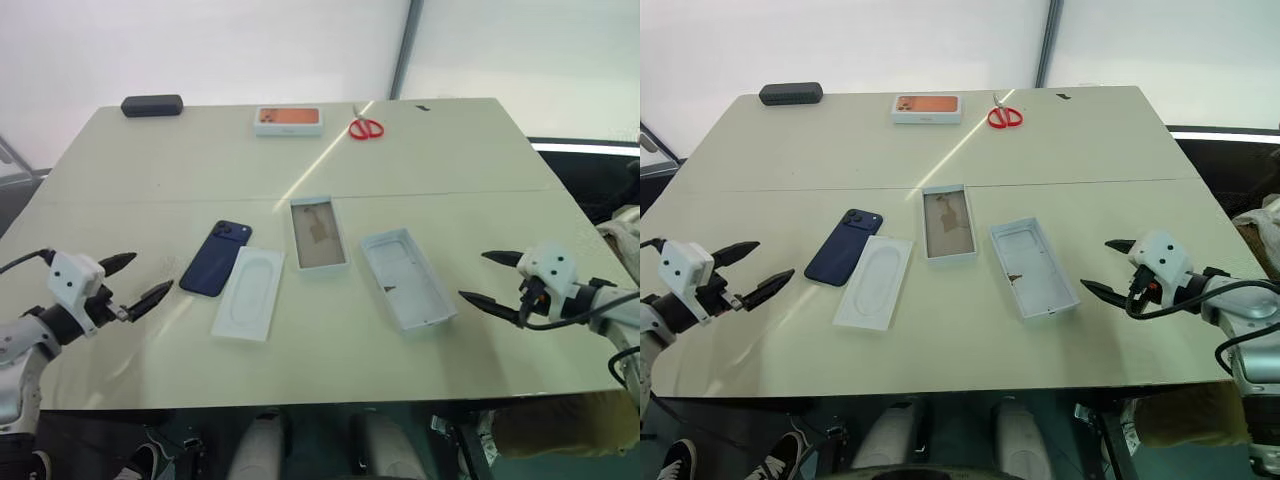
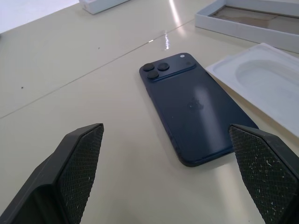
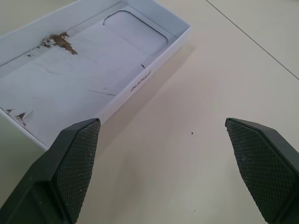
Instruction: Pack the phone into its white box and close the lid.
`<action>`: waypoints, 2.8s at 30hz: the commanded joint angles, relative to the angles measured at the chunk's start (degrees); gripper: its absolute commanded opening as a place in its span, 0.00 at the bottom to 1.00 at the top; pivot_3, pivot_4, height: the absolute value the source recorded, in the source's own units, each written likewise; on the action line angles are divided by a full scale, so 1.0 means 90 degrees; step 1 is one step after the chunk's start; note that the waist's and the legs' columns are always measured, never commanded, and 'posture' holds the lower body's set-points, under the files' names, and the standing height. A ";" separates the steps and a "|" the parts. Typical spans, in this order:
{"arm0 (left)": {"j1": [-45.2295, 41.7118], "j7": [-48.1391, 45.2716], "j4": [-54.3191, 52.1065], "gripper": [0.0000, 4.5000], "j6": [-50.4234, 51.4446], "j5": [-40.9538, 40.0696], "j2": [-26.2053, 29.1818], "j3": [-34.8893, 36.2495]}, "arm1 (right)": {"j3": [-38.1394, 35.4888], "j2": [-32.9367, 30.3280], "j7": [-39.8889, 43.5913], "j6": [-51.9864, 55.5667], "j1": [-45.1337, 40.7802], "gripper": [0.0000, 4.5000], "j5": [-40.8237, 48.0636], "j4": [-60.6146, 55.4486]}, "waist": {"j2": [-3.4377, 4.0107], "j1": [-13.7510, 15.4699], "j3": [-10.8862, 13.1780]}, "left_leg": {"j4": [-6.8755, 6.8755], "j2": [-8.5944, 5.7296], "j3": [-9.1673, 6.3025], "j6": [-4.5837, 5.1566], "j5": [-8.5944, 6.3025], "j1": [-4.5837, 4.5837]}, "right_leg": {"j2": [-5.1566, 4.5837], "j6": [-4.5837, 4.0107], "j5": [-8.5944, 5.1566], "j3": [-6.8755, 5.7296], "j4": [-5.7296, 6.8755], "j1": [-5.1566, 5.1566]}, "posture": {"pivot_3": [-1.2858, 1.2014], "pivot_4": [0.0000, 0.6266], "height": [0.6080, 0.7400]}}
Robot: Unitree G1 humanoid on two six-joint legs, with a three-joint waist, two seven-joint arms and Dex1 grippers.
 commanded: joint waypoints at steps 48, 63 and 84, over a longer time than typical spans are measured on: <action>-0.0178 0.2093 -0.2331 1.00 0.6785 -0.3470 -0.1334 -0.0692 | 0.1827 0.0796 0.0194 0.0387 -0.1571 1.00 -0.0115 -0.1307 | 0.0010 0.0031 -0.0004 | 0.0007 -0.0016 -0.0011 0.0000 0.0000 0.0001 | -0.0010 0.0004 0.0004 -0.0001 0.0000 0.0007 | 0.52 0.24 1.00; -0.0238 0.2355 -0.1822 0.60 0.7117 -0.4026 -0.1649 -0.0400 | 0.1853 0.0848 0.0101 0.0376 -0.1548 1.00 -0.0156 -0.1368 | 0.0011 0.0020 -0.0004 | 0.0007 -0.0020 -0.0015 -0.0001 0.0000 0.0002 | -0.0012 0.0004 0.0003 -0.0003 0.0000 0.0009 | 0.52 0.24 1.00; -0.0381 0.2316 -0.1629 0.01 0.6914 -0.4074 -0.1650 -0.0337 | 0.2050 0.1123 -0.0040 0.0520 -0.1536 1.00 -0.0131 -0.1575 | 0.0020 0.0016 -0.0009 | 0.0003 -0.0021 -0.0015 0.0000 0.0000 0.0006 | -0.0014 -0.0004 -0.0001 -0.0002 -0.0003 0.0011 | 0.52 0.24 1.00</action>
